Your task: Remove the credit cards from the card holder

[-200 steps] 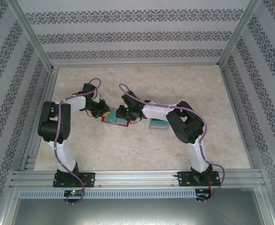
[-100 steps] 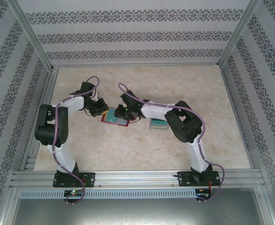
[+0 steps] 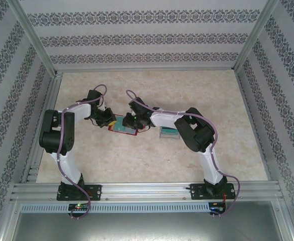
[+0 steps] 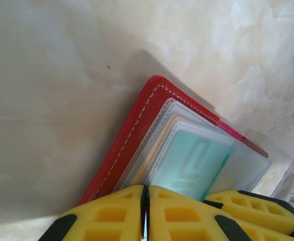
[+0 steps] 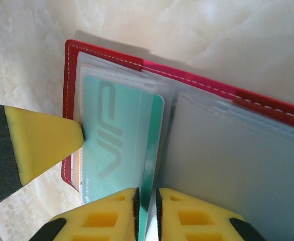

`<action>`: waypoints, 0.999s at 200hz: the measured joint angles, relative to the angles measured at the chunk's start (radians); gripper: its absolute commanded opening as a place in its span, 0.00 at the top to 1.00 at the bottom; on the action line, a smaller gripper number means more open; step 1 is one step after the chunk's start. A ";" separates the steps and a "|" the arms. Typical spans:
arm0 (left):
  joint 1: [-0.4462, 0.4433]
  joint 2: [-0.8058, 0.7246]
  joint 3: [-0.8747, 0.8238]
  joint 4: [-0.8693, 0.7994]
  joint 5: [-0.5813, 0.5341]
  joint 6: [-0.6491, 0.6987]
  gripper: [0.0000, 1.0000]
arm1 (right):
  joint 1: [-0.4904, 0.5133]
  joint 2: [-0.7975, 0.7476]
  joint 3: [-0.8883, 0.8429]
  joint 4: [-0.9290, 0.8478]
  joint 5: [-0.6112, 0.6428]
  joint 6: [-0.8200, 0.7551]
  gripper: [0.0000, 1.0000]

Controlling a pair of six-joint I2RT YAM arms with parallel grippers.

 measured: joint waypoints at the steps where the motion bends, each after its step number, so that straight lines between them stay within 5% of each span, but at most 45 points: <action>1: 0.000 0.000 0.000 0.000 0.000 0.000 0.88 | 0.000 0.000 0.000 0.000 0.000 0.000 0.80; 43: -0.001 0.000 0.000 0.000 0.000 0.000 0.88 | -0.001 0.004 -0.006 0.027 -0.017 0.023 0.81; 105: -0.001 0.005 0.010 -0.007 -0.005 0.000 0.91 | -0.014 0.005 -0.051 0.103 -0.055 0.061 1.00; 200: -0.002 0.020 0.036 -0.038 -0.008 0.001 0.98 | -0.032 -0.040 -0.172 0.235 -0.068 0.093 1.00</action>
